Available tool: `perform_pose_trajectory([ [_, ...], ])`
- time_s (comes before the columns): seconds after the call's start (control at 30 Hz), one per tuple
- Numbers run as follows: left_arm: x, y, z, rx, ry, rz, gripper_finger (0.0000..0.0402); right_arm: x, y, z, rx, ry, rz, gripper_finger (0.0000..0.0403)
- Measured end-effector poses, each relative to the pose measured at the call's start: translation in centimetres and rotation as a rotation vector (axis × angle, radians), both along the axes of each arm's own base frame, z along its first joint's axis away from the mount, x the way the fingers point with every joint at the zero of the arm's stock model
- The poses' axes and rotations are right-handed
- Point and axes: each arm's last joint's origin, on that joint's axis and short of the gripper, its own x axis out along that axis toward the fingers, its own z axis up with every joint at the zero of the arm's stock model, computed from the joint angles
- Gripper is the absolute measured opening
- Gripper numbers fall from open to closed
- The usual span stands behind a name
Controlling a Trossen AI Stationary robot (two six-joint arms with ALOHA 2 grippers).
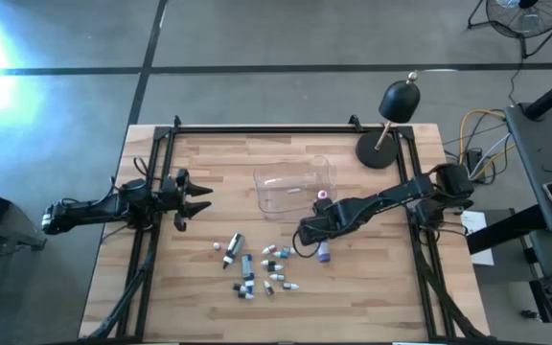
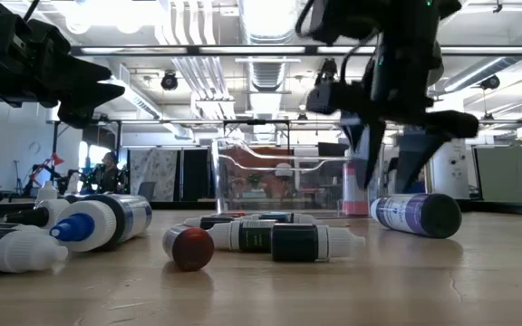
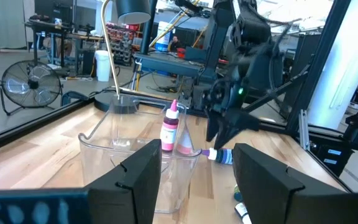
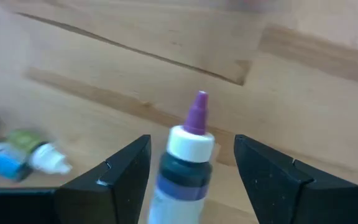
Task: Pick & Place food coloring
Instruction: Put the large violet food coloring bottle into the transparent bin
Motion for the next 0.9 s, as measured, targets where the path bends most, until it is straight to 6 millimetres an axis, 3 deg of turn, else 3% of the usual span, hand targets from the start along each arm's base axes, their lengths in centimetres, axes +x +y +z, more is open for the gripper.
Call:
perform_pose_trajectory([
  [0.53, 0.0, 0.0, 0.0, 0.000, 0.000, 0.000, 0.0172, 0.7, 0.2, -2.6, -0.002, 0.049, -0.057, 0.0219],
  [0.9, 0.0, 0.0, 0.0, 0.000, 0.000, 0.000, 0.0172, 0.7, 0.2, -2.6, -0.010, 0.053, -0.035, 0.0126],
])
